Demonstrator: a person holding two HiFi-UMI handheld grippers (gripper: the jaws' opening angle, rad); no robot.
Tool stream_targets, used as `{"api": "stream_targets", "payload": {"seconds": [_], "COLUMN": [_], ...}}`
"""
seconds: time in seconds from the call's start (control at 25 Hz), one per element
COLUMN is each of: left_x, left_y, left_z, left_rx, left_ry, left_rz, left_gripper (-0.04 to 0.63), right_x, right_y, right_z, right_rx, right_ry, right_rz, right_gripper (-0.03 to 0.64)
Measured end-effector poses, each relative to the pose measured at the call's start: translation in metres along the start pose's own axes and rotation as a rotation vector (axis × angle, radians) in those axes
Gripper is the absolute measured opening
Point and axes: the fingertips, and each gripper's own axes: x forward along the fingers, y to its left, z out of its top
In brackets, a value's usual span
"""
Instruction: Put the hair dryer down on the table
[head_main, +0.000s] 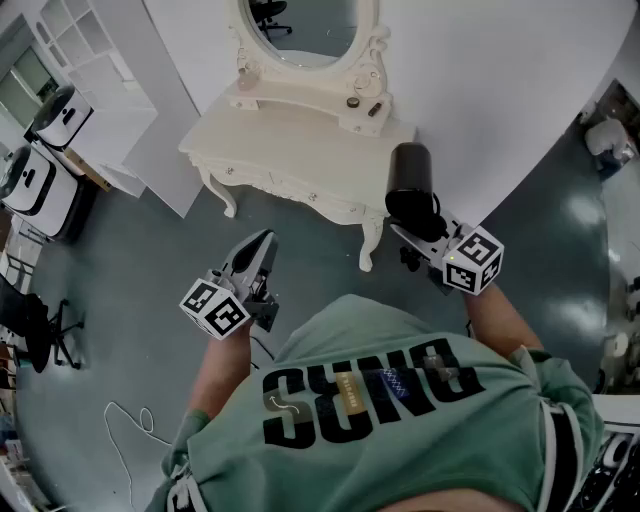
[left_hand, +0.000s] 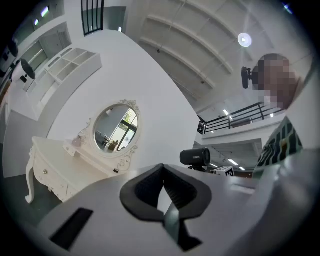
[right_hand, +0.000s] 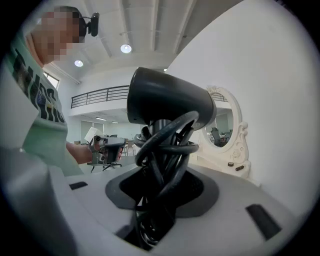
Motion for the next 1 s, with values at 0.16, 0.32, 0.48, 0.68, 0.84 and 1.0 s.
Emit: {"api": "stream_targets", "payload": {"seconds": [0.16,0.32,0.48,0.68,0.84,1.0], "left_x": [-0.001,0.001,0.006,0.018,0.030,0.046], "left_y": [-0.001,-0.003,-0.004,-0.013,-0.028,-0.040], "left_z": [0.000,0.000,-0.003,-0.008,-0.014,-0.026], "left_rx": [0.001,0.002,0.002,0.010,0.017,0.020], "left_ry": [-0.002,-0.001,0.000,0.000,-0.006,-0.012], "left_rz": [-0.001,-0.001,0.007,0.019,0.029,0.047], "left_gripper": [0.000,0.000,0.000,0.000,0.000,0.000], "right_x": [0.000,-0.002,-0.004,-0.015,-0.032,-0.049], "right_y": [0.002,0.001,-0.004,-0.013,-0.021,-0.036], "right_z": [0.000,0.002,0.003,0.004,0.004,-0.005], "right_rx": [-0.010,-0.015,-0.013,-0.019,-0.024,-0.040], "right_ry": [-0.002,-0.001,-0.003,-0.009,-0.016,-0.008], "right_rz": [0.005,0.006,0.012,0.029,0.040,0.050], "right_gripper": [0.147,0.147,0.149,0.149,0.149,0.149]}}
